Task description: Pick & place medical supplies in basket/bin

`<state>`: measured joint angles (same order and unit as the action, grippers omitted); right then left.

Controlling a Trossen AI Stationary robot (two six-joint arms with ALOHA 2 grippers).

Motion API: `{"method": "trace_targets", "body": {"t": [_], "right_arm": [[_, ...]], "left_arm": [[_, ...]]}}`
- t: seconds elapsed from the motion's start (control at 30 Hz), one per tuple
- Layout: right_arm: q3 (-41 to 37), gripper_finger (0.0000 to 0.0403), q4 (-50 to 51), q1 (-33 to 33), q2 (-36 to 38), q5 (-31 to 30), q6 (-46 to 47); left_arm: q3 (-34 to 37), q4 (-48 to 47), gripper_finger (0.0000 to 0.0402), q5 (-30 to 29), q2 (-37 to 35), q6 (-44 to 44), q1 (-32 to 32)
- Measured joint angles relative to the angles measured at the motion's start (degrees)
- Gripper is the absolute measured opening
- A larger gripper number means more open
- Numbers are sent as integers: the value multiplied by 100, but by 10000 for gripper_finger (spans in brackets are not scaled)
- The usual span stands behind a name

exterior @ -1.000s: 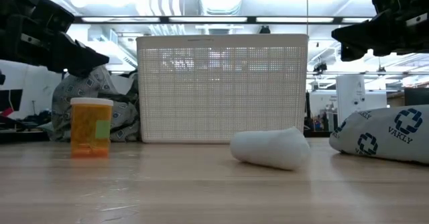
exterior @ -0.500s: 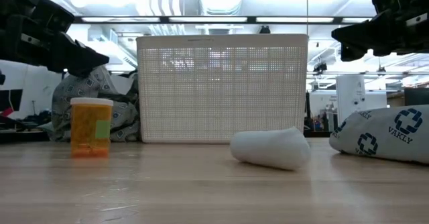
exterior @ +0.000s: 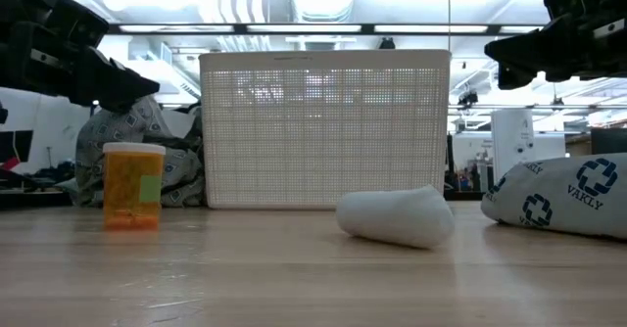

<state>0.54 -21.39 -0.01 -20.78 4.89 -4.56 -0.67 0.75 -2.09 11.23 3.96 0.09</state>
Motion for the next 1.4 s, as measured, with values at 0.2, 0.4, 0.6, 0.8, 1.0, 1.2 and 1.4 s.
{"method": "trace_targets", "body": {"t": [0.2, 0.4, 0.6, 0.8, 1.0, 1.2, 1.4], "right_arm": [[2, 18, -33, 0, 2, 0, 2], [2, 18, -51, 0, -2, -33, 318], [2, 18, -50, -2, 2, -39, 1639], [2, 18, -50, -2, 2, -55, 2203], [2, 18, -3, -2, 0, -312, 3696], [2, 18, 14, -4, -2, -1300, 4380], [2, 18, -11, -2, 0, -1545, 4788]], "left_arm": [[0, -1, 0, 0, -1, 0, 1], [0, 0, 0, 0, 1, -1, -1], [0, -2, 0, -1, -1, -1, 0], [0, 0, 0, -2, 1, 1, 1], [9, 81, 0, -29, 1, 1113, 1], [9, 131, 0, -48, 1, 2069, -1], [9, 186, 0, -7, -1, 1257, -1]]}}
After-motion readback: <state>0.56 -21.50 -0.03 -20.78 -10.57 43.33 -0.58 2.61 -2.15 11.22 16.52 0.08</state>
